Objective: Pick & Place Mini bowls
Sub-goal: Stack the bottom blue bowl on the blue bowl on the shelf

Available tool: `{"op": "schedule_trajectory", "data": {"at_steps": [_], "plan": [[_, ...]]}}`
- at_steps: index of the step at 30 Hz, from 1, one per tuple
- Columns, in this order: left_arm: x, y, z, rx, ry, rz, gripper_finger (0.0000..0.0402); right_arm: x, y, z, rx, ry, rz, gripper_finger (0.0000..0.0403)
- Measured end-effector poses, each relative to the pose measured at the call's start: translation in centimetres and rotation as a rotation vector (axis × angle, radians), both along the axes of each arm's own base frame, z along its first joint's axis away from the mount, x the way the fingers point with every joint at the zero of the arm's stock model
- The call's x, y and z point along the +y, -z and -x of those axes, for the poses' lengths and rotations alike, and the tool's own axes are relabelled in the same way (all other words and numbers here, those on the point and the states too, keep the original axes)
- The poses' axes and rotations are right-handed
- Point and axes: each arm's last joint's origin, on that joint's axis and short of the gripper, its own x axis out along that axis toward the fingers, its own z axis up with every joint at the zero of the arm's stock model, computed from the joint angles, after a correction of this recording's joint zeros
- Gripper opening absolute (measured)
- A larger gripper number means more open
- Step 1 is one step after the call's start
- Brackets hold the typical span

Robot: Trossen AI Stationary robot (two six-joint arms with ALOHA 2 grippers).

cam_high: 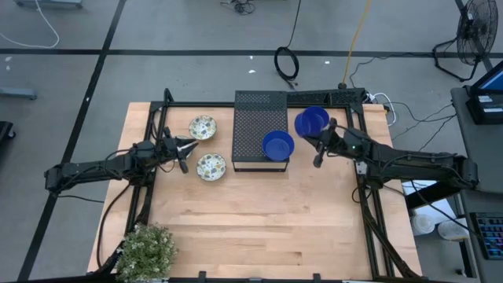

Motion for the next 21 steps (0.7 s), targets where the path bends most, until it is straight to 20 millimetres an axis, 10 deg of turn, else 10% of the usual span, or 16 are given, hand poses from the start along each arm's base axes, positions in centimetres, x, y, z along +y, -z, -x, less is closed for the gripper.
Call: {"op": "schedule_trajectory", "data": {"at_steps": [21], "plan": [[0.0, 0.0, 0.0, 0.001, 0.0, 0.0, 0.0077, 0.3, -2.5, -0.4, -0.253, -0.145, 0.069, 0.0]]}}
